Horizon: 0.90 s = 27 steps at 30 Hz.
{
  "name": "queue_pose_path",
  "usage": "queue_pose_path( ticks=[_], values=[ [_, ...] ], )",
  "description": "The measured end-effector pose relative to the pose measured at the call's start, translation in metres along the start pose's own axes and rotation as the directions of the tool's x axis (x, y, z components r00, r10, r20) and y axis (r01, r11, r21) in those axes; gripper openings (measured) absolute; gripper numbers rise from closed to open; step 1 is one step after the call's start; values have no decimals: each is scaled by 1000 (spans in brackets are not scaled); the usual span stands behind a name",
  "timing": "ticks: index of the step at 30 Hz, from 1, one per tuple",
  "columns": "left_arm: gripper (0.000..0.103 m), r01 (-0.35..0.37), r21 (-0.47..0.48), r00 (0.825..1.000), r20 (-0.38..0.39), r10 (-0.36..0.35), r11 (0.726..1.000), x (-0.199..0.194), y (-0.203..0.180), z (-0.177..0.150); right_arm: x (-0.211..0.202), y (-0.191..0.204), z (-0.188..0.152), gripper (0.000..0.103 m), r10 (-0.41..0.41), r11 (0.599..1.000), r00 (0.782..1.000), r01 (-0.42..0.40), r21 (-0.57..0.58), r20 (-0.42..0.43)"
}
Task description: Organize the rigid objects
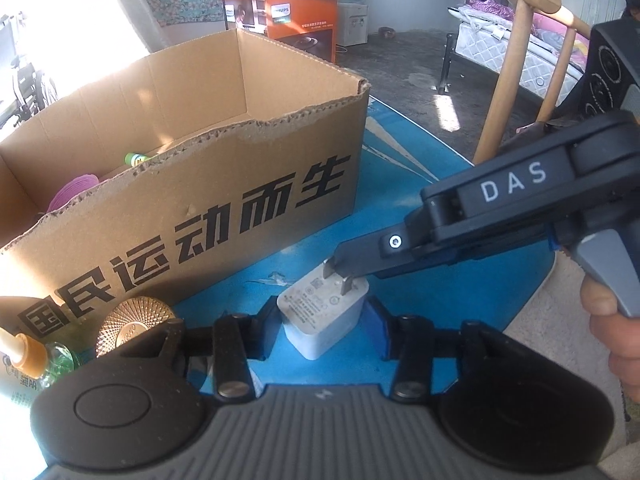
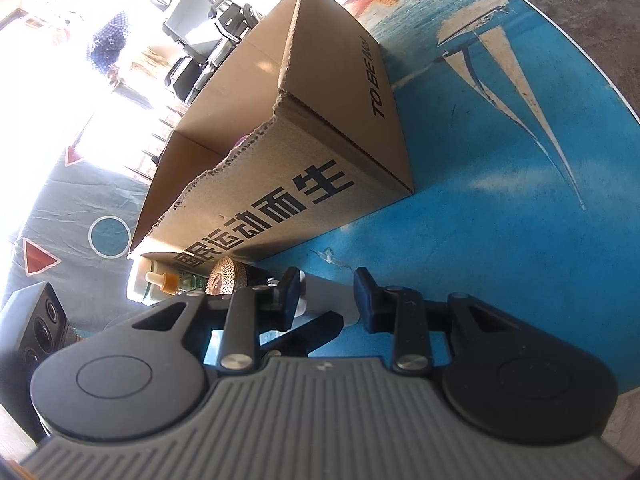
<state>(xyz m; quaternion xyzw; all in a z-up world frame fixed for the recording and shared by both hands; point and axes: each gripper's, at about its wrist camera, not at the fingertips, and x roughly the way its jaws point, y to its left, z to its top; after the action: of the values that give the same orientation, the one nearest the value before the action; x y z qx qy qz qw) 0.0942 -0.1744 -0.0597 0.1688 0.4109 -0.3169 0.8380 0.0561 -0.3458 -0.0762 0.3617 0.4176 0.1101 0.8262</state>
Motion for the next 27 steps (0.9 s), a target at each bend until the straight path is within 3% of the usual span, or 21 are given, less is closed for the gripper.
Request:
queue_pose_path(
  ticks=[10,18,21,24,25,27],
  values=[
    [35,7,9,1000,13,-7,1000,-9,-2,-12,-4,2,-5,29,-25,1000,1000,25,19,16],
    [35,24,51,999,25,-25,998,-22,-4,-23,-9,-2,-10,29,-20,998,999,18,57,40],
    [44,23,36,999,35,-24,999,-25,-1,-23,-25,-5,-13,30,2,996,996,-10,84,93],
    [56,23,42,999,36,-25,999,-25,0,-22,-41,-2,-17,39,14,996,992,-25,87,125],
    [56,23,50,999,36,-25,998,-24,-1,-22,-43,1,-19,47,17,996,993,-26,81,121],
    [56,20,61,999,41,-22,998,-21,-3,-21,-44,7,-23,50,20,997,994,-28,68,108]
  ],
)
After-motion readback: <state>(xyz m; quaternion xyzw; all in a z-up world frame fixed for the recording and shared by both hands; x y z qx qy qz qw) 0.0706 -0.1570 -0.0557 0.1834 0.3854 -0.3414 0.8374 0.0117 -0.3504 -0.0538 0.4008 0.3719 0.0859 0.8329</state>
